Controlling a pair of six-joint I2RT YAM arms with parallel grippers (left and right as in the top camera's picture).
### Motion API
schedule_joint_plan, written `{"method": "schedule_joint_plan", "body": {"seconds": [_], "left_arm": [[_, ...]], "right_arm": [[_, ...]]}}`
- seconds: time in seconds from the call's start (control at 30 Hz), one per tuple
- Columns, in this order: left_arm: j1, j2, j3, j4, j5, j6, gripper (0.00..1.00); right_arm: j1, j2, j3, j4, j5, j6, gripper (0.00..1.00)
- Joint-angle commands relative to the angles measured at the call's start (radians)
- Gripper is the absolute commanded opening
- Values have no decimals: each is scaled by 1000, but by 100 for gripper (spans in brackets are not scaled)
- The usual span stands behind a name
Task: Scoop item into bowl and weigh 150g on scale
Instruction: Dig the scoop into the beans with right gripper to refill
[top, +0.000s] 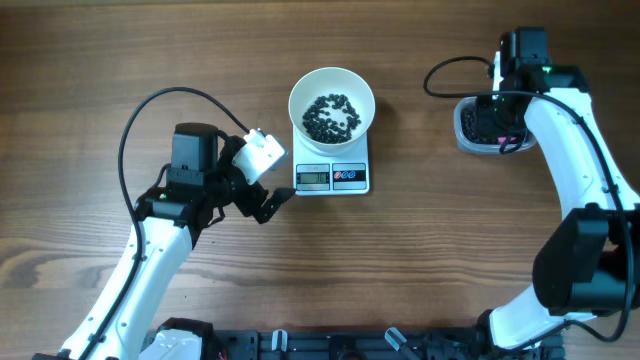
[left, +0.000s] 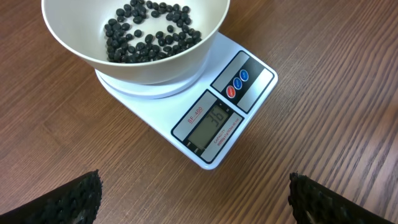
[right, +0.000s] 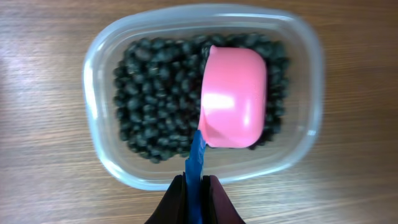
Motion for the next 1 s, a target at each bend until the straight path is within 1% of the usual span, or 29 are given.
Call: {"method": "schedule_joint_plan", "body": {"seconds": [0.0,0.2,0.4,0.57,0.8,0.97], "left_arm": [[4,3,-6,2,1,-6,100],[4,3,-6,2,1,-6,100],[4,3,-6,2,1,-6,100],[4,3,-6,2,1,-6,100],[4,3,-6,2,1,-6,100],[4,3,-6,3,1,-6,100]], "right_arm": [[-40,51,-9,-20,-180,8,4],[-124,26,-7,-48,-356,-40,4],[-240,-43,18,-63,-506,-50,4],[-263,-49,18,-89,-507,-62,4],[-272,-46,18,-68,-508,-40,4],[-276,8,17,-56,-512,-40,4]]}}
